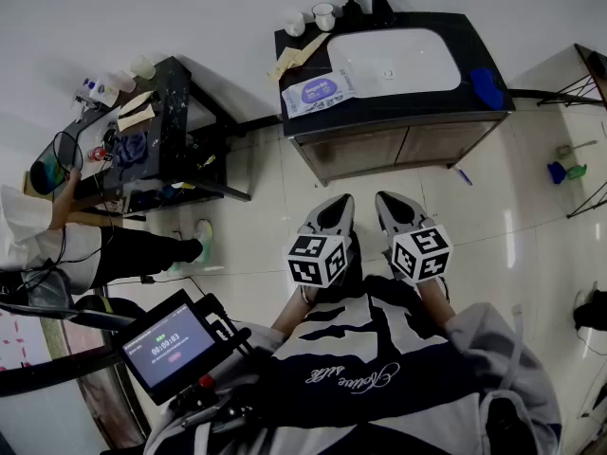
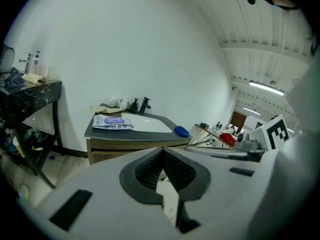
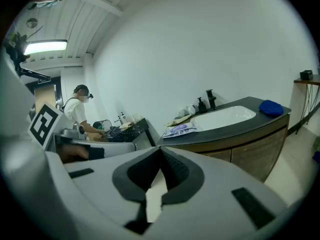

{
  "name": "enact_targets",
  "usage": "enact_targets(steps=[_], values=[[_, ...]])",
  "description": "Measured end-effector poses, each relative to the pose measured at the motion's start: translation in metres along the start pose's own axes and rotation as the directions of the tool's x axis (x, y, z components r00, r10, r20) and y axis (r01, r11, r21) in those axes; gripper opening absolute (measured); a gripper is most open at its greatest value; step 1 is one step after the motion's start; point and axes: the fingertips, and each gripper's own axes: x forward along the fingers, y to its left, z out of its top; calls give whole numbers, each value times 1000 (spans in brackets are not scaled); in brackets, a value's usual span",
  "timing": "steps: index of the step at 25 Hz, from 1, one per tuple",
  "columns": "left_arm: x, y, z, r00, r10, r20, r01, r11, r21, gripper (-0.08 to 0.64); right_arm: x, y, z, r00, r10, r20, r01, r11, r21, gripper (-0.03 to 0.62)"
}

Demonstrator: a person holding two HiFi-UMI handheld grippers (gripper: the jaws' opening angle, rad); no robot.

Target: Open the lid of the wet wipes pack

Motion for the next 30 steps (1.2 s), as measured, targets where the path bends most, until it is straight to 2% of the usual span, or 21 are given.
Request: enact_targets(steps=[8, 12, 16, 20, 24, 30], values=[[56, 82, 68, 1000, -28, -12, 28, 1000, -7, -2, 95, -17, 49, 1000, -30, 2, 30, 999, 22, -2], [79, 125, 92, 999, -39, -27, 38, 999, -38, -2, 138, -19, 72, 1000, -22, 18, 21, 999, 49, -2], [99, 157, 109, 998, -45, -41, 43, 998, -44, -2, 169, -27, 92, 999, -46, 22, 45, 998, 40, -2], [112, 184, 114, 997, -41, -62, 36, 996, -85, -2, 189, -28, 106, 999, -23, 29, 22, 998, 63, -2], [126, 202, 107, 996, -25, -91, 13, 992, -128, -2, 197, -34, 107, 1000, -20, -1, 20, 998, 61, -2], [152, 231, 95, 992, 54, -114, -73, 984, -162, -2, 215, -48, 106, 998, 28, -57, -28, 1000, 14, -2]])
